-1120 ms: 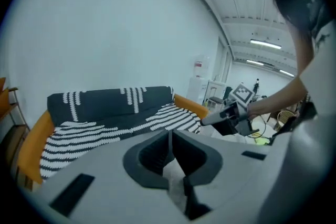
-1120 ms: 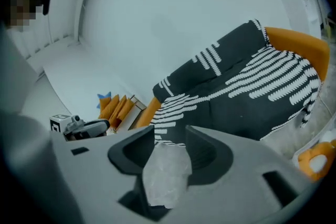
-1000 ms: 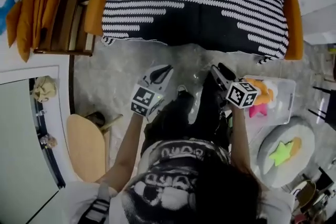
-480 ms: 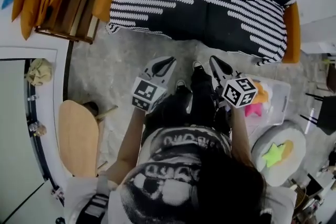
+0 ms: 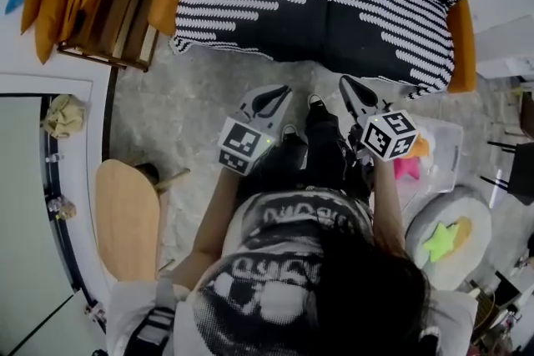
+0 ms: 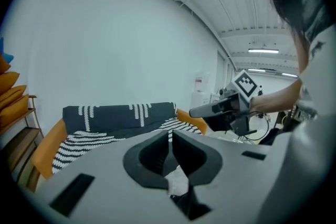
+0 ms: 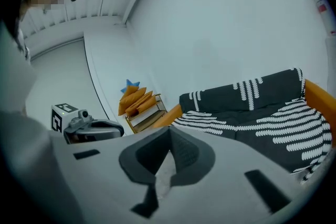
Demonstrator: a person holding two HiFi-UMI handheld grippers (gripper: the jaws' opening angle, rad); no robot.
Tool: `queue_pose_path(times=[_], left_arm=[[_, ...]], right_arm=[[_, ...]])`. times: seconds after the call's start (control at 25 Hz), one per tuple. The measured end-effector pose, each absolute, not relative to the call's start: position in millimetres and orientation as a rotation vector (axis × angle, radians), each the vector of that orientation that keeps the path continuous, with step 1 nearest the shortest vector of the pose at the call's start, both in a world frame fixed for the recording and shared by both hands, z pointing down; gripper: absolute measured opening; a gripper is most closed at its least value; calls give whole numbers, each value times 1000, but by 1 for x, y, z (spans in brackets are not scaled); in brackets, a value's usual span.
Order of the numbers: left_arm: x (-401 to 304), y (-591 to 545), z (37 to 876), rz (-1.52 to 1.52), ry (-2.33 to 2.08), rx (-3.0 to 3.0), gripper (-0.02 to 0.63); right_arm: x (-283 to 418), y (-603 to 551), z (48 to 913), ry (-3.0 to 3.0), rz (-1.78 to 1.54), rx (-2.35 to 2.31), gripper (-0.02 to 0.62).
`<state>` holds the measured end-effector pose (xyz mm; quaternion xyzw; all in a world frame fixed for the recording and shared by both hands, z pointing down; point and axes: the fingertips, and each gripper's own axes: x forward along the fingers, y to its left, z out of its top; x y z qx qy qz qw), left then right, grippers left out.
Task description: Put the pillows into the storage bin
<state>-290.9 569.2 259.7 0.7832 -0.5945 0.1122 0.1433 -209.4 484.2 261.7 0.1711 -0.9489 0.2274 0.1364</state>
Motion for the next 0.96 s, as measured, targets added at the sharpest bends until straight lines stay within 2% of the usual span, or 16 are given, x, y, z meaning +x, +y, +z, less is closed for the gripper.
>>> queue_pose_path(times=[0.52, 0.96], left_arm=[[-257, 568, 259, 401, -1610, 2354, 21], [-255, 564, 270, 435, -1587, 2342, 21]], right_arm=[[-176, 461, 270, -2686, 623, 574, 0], [-173, 455, 281, -2656, 626, 564, 0]])
